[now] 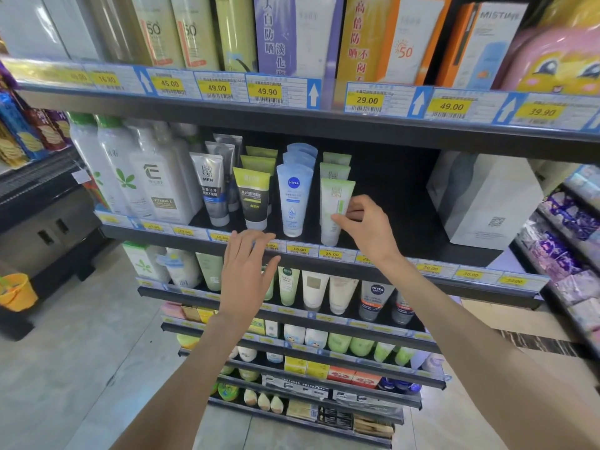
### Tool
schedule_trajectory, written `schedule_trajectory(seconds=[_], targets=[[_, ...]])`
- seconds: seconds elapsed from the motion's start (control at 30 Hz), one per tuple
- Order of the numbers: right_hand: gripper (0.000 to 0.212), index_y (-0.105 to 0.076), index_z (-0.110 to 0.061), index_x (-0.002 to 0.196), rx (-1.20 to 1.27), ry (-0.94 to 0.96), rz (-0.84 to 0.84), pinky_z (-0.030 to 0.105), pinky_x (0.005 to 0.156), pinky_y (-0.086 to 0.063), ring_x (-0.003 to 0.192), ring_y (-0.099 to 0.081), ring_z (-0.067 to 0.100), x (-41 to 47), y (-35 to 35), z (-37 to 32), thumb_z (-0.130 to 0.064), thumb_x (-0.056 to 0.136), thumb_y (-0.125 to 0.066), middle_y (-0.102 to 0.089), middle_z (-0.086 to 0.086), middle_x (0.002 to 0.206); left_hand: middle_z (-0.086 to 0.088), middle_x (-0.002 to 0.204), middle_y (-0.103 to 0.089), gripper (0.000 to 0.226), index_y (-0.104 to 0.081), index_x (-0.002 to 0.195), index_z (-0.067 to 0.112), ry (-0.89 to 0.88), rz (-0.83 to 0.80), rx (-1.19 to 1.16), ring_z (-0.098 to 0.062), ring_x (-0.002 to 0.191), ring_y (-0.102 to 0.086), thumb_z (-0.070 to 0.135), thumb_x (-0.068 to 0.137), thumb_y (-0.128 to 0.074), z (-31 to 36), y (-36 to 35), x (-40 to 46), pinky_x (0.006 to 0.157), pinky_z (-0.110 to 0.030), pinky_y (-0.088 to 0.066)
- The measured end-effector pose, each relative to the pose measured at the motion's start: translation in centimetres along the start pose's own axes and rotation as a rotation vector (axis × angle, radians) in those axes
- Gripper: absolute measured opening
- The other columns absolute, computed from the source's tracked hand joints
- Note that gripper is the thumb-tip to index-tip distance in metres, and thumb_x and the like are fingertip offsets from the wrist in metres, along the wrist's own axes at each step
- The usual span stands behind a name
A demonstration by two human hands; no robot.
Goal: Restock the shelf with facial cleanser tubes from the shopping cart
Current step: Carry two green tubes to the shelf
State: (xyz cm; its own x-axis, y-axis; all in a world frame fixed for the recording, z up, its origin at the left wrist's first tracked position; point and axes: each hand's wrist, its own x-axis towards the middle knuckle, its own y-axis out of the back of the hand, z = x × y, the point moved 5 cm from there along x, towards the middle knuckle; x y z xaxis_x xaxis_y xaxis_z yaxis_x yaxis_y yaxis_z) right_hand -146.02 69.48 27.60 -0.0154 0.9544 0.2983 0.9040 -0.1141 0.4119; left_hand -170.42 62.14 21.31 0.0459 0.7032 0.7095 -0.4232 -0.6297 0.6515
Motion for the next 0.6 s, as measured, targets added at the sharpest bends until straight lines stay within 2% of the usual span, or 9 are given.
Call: schedule_trajectory(seconds=[0.27,0.4,0.6], targets=[[0.029,-0.059,-0.019,0.118,0.001,-0.017,0.019,0.012,0.075,-0.046,0.097,-0.061,-0.004,0.8,-1.1,-0.2,-0.023,0.093,-0.073,-0.062,-0.015,0.107,-0.005,0.129,-0.057,0.037,-0.059,0.13,0.014,0.018,-0.008,0.026,-0.026,0.128,-0.051,0.023,0.096,-0.068,0.1,-0.2,0.0,0.121,-0.05,-0.029],[0.028,-0.061,-0.017,0.118,0.005,-0.011,0.027,0.017,0.082,-0.05,0.102,-0.063,0.0,0.9,-1.2,0.3,-0.022,0.094,-0.073,-0.066,-0.01,0.11,-0.005,0.13,-0.056,0.038,-0.058,0.131,0.014,0.022,-0.021,0.038,-0.026,0.129,-0.049,0.023,0.096,-0.068,0.2,0.0,0.0,0.121,-0.049,-0.03],[0.043,-0.058,-0.014,0.13,-0.024,-0.028,-0.004,0.023,0.09,-0.054,0.11,-0.063,0.005,0.6,-1.1,0.6,-0.027,0.092,-0.075,-0.066,-0.003,0.124,-0.004,0.132,-0.055,0.041,-0.057,0.133,0.015,0.046,-0.073,0.066,-0.026,0.13,-0.047,0.027,0.095,-0.068,0.4,0.2,0.2,0.12,-0.048,-0.031]])
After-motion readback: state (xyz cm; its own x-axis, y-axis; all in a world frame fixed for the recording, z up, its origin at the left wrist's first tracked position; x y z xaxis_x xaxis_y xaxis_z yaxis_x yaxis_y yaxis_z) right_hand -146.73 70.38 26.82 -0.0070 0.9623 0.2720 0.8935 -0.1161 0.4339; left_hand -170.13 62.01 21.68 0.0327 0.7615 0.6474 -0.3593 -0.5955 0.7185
